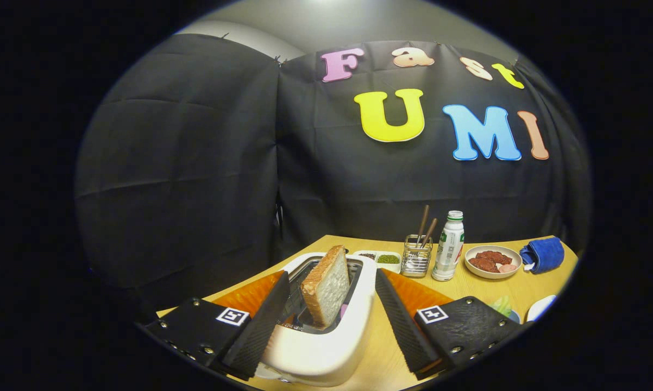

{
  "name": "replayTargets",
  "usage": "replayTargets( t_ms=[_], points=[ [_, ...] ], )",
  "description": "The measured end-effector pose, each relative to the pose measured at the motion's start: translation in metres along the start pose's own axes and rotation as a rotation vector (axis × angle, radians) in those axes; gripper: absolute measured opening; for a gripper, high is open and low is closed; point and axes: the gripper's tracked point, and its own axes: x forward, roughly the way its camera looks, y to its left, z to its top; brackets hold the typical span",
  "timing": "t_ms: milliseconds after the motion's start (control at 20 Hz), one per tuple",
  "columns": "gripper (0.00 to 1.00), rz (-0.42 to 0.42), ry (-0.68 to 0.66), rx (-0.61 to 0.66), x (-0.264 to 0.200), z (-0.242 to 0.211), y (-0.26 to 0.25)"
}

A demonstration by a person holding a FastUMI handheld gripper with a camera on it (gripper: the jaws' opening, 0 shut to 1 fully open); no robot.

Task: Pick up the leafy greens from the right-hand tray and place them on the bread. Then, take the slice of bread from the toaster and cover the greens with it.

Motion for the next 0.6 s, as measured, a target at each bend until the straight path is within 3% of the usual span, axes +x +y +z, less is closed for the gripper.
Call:
replayTargets(
  t_ms=[250,300,350,500,550,600],
  points=[
    [0.54,-0.01,0.015,-0.041,0.009,-0.009,0.006],
    [0.54,-0.055,0.018,-0.059,-0.001,-0.004,-0.002],
    [0.18,-0.053,0.007,-0.064,0.011,-0.007,0.0],
    [0.16,-0.039,0.009,-0.038,0.006,-0.008,0.0],
    [0.08,-0.029,0.012,-0.031,0.011,-0.009,0.001],
    [0.08,-0.025,0.005,-0.024,0.01,-0.006,-0.001]
  ],
)
